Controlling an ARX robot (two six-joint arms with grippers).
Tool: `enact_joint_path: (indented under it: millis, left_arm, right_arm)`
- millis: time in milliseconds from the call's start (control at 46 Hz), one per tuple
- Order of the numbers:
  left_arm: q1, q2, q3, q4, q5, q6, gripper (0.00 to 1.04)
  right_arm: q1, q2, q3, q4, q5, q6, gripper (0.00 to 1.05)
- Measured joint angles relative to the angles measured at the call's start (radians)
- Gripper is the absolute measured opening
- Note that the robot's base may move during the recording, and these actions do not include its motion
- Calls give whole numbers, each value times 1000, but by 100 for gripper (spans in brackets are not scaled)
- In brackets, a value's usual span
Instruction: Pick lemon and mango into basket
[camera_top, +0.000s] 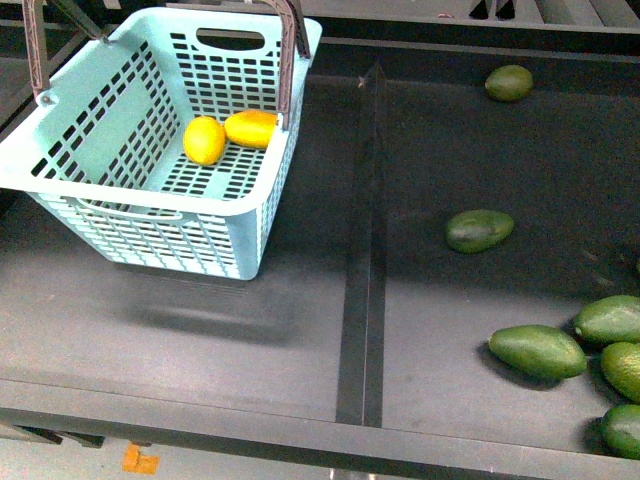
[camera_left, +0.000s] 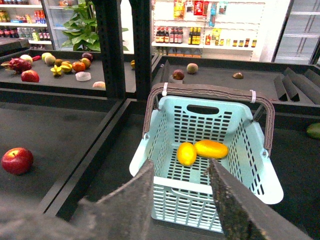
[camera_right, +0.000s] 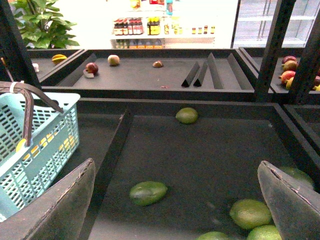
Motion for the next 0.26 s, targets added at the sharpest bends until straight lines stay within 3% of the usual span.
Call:
enact_joint_path:
  millis: [109, 261]
  left_arm:
    - [0, 0, 0, 0, 0, 0, 68]
    - [0, 0, 0, 0, 0, 1, 99]
  right_arm:
    - [0, 0, 0, 0, 0, 0, 96]
    - [0, 0, 0, 0, 0, 0, 96]
